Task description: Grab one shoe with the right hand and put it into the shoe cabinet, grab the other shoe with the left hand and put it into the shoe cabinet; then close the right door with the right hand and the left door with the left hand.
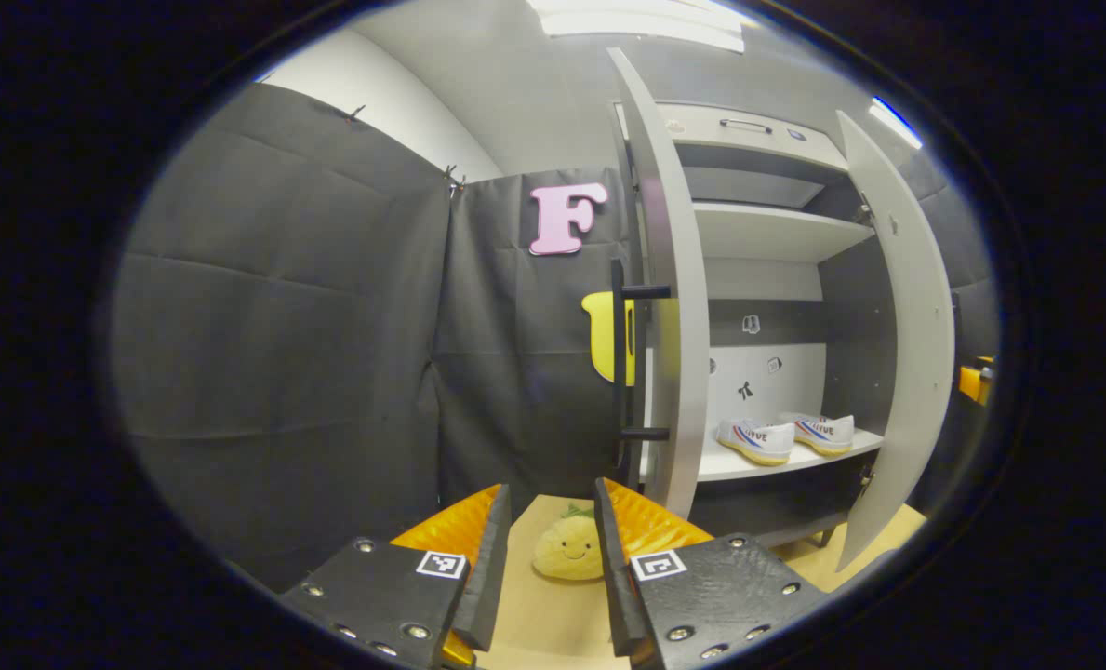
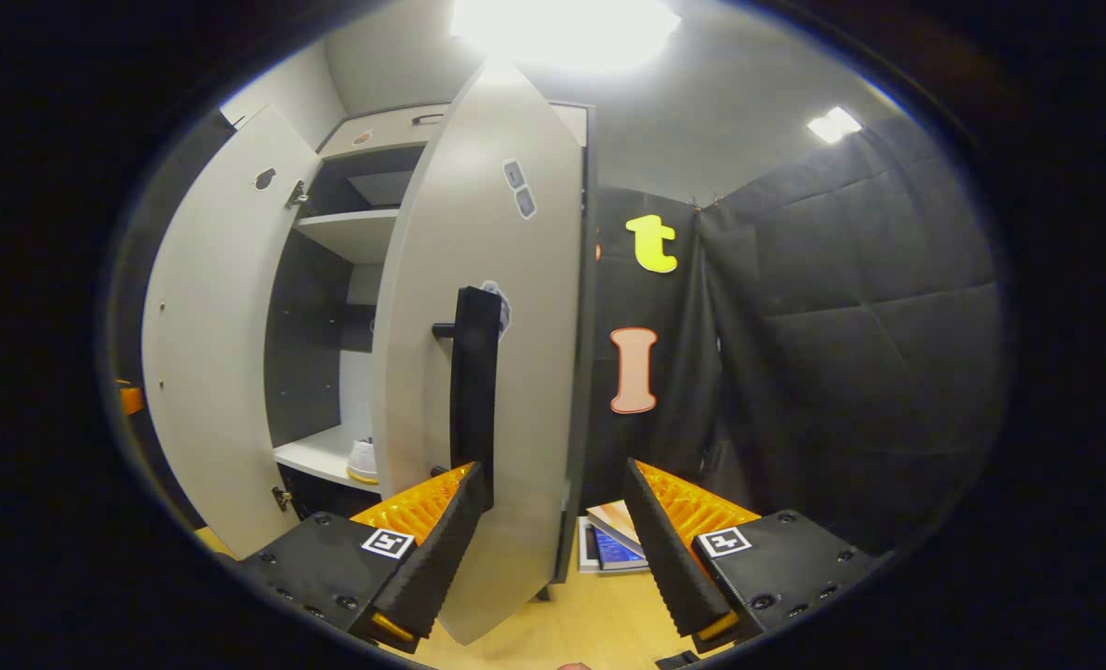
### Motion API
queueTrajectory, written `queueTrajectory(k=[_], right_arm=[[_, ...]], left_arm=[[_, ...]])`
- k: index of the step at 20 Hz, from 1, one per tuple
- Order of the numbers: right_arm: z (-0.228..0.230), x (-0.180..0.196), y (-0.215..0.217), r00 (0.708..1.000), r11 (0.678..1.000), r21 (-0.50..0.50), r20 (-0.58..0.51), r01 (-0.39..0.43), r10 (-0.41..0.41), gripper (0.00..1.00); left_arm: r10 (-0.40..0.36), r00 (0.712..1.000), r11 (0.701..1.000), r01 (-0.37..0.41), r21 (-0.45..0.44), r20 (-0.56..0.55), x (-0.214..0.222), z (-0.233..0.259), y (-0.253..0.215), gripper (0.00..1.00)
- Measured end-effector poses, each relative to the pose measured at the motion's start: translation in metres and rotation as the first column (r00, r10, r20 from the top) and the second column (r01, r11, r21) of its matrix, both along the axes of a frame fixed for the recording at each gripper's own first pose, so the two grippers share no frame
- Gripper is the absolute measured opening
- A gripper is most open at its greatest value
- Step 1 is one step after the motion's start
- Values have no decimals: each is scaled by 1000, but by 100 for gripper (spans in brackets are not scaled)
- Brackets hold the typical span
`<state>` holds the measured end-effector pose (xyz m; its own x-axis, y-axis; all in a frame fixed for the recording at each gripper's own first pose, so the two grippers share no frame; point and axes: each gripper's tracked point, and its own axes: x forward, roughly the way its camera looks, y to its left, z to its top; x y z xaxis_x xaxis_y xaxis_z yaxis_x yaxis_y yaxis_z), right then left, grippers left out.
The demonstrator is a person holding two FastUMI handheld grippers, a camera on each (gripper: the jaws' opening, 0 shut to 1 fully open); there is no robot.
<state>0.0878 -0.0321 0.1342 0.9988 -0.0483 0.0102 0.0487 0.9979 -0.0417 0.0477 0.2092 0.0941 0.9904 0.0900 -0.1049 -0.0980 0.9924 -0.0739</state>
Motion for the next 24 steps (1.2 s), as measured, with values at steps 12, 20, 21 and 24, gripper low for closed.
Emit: queueTrajectory(k=[12,20,21,24], right_arm=[[-11,30,93,977,976,27,-17,-214,215,98],[-40,13,56,981,983,37,-75,-177,180,98],[-44,10,50,982,985,40,-84,-167,170,98],[-52,6,37,983,988,45,-104,-146,150,97]], left_arm=[[41,999,997,-41,-66,-5,44,-5,30,48],[-4,998,997,9,-72,70,61,31,18,50],[-7,998,999,10,-45,67,58,32,17,51],[-18,998,1000,18,9,61,58,36,9,51]])
